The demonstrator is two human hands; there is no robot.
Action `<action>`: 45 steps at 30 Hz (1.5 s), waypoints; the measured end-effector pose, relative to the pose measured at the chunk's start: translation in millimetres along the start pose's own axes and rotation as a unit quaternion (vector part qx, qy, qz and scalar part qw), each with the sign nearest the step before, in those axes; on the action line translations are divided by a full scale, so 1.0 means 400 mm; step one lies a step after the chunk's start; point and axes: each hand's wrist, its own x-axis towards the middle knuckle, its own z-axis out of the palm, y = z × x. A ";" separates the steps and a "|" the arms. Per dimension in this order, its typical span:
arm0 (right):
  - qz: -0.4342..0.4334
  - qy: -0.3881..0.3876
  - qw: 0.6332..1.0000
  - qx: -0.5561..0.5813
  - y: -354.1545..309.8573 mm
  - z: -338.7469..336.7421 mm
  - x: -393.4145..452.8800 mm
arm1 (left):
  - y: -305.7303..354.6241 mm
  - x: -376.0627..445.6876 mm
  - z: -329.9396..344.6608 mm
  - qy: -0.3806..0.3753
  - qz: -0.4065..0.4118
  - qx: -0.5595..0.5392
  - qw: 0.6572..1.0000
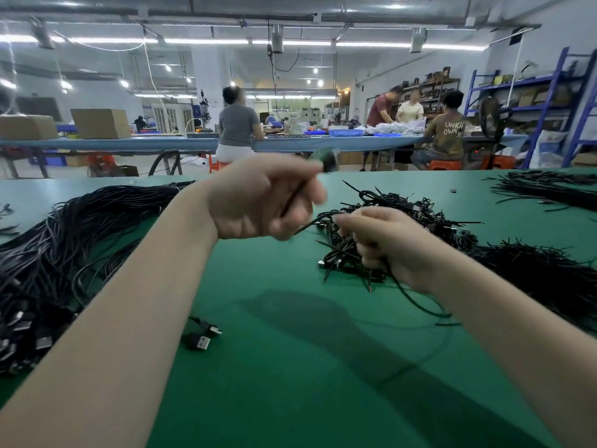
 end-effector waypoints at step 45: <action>-0.056 0.047 0.992 -0.101 -0.079 0.030 -0.017 | -0.029 0.073 0.038 0.263 0.011 0.103 0.959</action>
